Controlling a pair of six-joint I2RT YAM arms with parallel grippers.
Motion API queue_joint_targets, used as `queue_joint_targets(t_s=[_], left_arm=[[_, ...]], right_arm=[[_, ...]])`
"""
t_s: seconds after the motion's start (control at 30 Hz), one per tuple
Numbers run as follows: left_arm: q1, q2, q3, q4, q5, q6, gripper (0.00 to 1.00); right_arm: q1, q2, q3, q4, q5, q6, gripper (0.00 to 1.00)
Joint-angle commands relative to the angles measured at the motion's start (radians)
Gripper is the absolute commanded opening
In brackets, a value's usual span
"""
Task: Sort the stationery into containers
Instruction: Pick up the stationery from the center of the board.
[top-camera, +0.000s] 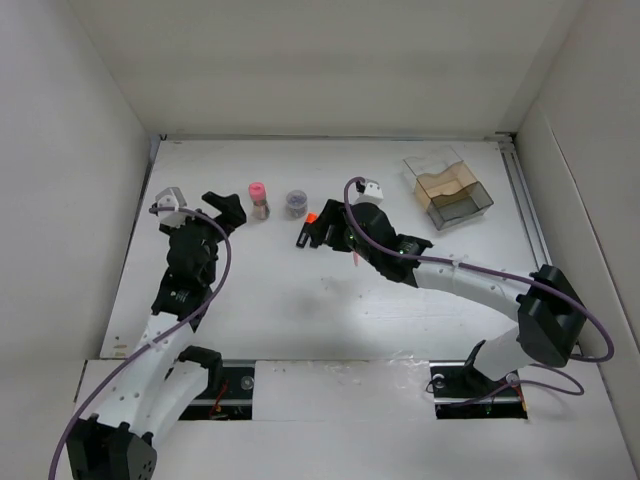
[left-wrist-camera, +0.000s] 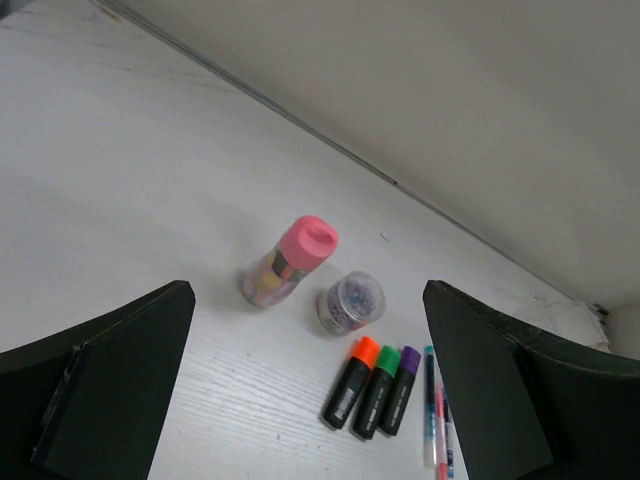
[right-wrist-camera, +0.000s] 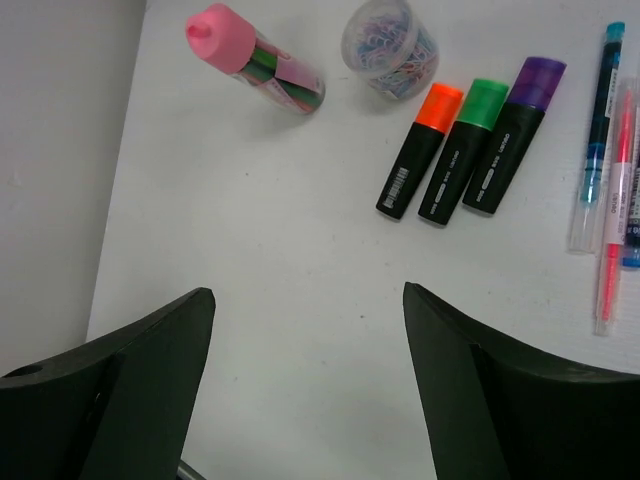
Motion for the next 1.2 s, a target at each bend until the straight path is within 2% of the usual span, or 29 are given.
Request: queue_joint_targets(t_s=[0.0,0.07,0.13,0.17,0.23,0.27,0.37,0.4,0.5,0.53,0.67,0.77,0.83,0.87,0.97,1.0,1.07,1.1,1.13,1.17], left_arm=[[-0.001,-0.018,-0.060,0.055,0.085,-0.095,1.00],[-0.001,0.038,-0.049,0.093,0.328,-0.092,1.00],[-0.001,0.086,-0.026,0.110,0.481,-0.047,1.00],[-0.001,0.086,-0.038,0.127,0.525,-0.064,1.00],[-0.001,0.062,-0.078,0.181,0.526,-0.076,1.00],[-0.001,0.007,-0.129,0.229,0.526,-0.102,1.00],[-0.001,-0.134,-0.234,0.282,0.483,-0.150,1.00],[-0.001,-0.168,-0.262,0.296,0.472,-0.174,1.00],[-0.001,-0.273,-0.318,0.279,0.483,-0.153,1.00],[-0.001,-0.296,-0.318,0.252,0.496,-0.105,1.00],[-0.001,-0.466,-0.367,0.124,0.414,-0.049,1.00],[-0.001,-0.647,-0.430,0.081,0.334,-0.049,1.00],[-0.001,-0.766,-0.459,-0.001,0.265,-0.135,1.00],[-0.001,-0.797,-0.459,-0.029,0.201,-0.156,1.00],[-0.001,-0.824,-0.485,-0.046,0.156,-0.117,1.00],[-0.001,-0.803,-0.473,-0.058,0.142,-0.116,1.00],[-0.001,-0.688,-0.422,-0.087,0.110,-0.135,1.00],[-0.001,-0.642,-0.408,-0.088,0.101,-0.135,1.00],[-0.001,-0.596,-0.395,-0.088,0.092,-0.135,1.00],[-0.001,-0.516,-0.366,-0.097,0.079,-0.135,1.00]], right_arm=[[-0.004,-0.015,0.001,0.062,0.026,-0.015,0.82],[-0.004,-0.005,0.001,0.062,0.039,-0.015,0.82],[-0.004,-0.005,0.001,0.062,0.039,-0.015,0.82],[-0.004,-0.018,-0.011,0.077,0.039,-0.015,0.73],[-0.004,-0.037,-0.042,0.103,0.049,-0.015,0.63],[-0.004,-0.050,-0.042,0.114,0.063,-0.015,0.47],[-0.004,-0.061,-0.051,0.114,0.098,-0.025,0.25],[-0.004,-0.061,-0.051,0.114,0.099,-0.025,0.11],[-0.004,-0.051,-0.051,0.114,0.086,-0.035,0.00],[-0.004,-0.051,-0.042,0.114,0.086,-0.035,0.00],[-0.004,0.003,-0.006,0.114,0.054,-0.046,0.00],[-0.004,0.077,0.091,0.097,-0.007,-0.055,0.00],[-0.004,0.159,0.201,0.069,-0.039,-0.064,0.00],[-0.004,0.193,0.246,0.054,-0.055,-0.065,0.00],[-0.004,0.336,0.445,-0.029,-0.066,-0.077,0.00],[0.005,0.372,0.497,-0.052,-0.040,-0.077,0.04],[0.005,0.487,0.660,-0.121,-0.014,-0.091,0.26],[0.005,0.526,0.712,-0.139,-0.001,-0.107,0.55],[0.005,0.564,0.828,-0.189,0.012,-0.121,0.69],[0.005,0.644,0.890,-0.220,0.013,-0.147,0.80]])
